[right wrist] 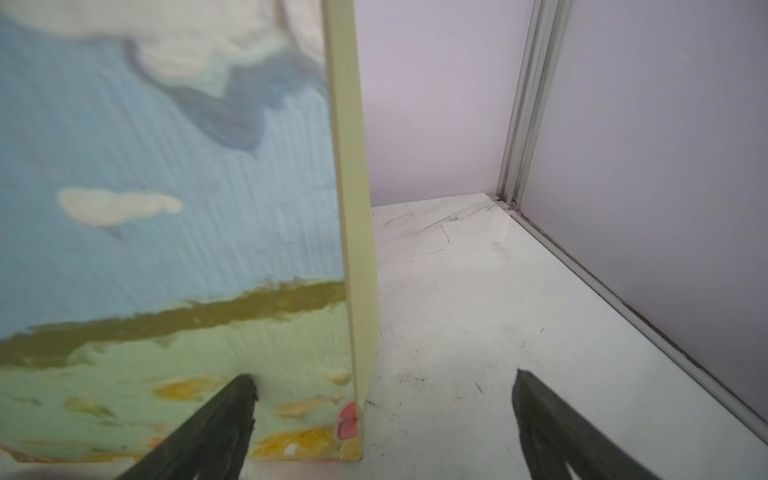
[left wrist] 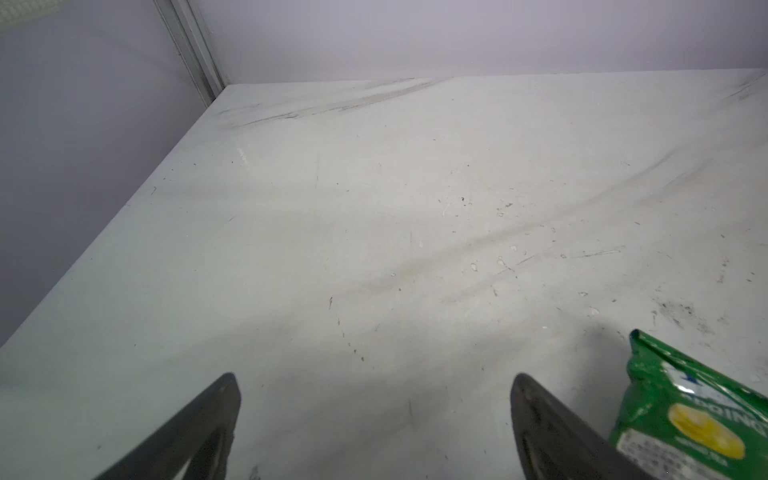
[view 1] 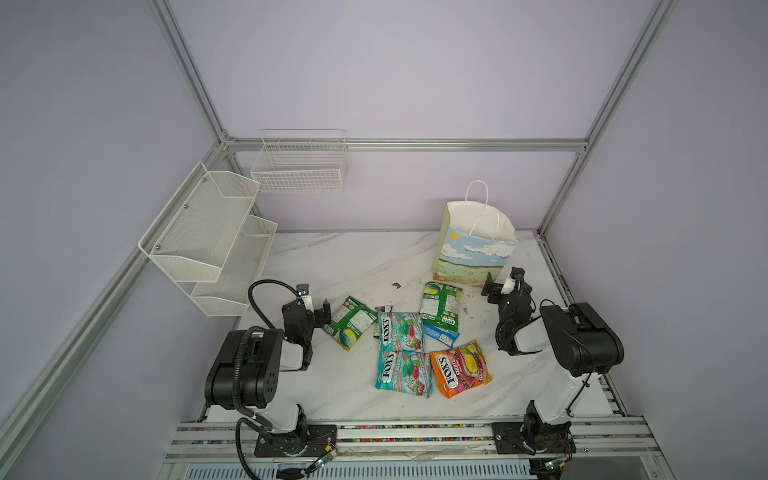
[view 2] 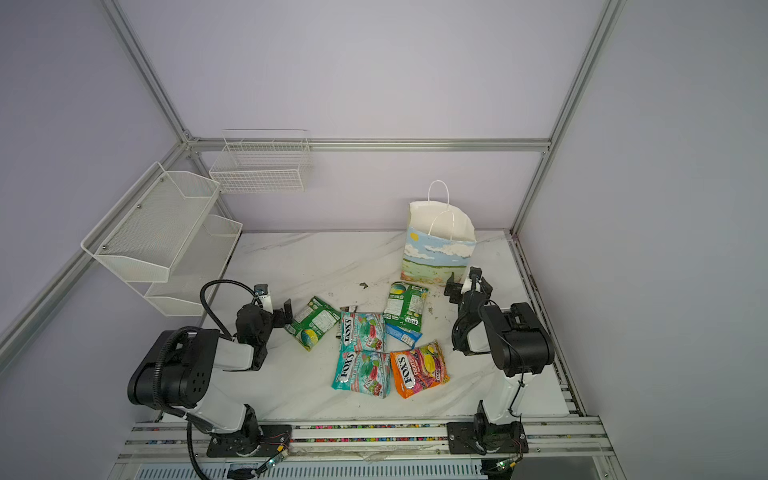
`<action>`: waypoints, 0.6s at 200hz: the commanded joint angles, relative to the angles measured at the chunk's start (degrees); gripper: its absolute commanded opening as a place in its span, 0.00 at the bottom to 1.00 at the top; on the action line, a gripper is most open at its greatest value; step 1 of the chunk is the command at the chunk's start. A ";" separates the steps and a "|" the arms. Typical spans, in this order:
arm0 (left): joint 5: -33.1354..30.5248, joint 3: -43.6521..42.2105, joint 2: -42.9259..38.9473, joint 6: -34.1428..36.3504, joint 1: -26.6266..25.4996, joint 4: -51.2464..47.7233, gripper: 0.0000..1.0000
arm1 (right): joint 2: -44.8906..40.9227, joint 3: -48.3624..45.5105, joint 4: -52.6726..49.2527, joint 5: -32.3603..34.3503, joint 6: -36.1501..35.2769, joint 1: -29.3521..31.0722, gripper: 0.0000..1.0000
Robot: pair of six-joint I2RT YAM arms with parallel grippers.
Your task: Place the snacks into the paper bag
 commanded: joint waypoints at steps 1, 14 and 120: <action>0.62 3.05 -1.48 0.47 0.35 2.44 1.00 | -0.96 0.05 1.60 -0.29 -0.86 -0.27 0.97; 0.62 3.04 -1.48 0.47 0.35 2.48 1.00 | -0.86 -0.01 1.95 -0.38 -0.85 -0.28 0.97; 0.62 3.07 -1.45 0.47 0.35 2.48 1.00 | -0.87 0.02 2.03 -0.38 -0.86 -0.24 0.97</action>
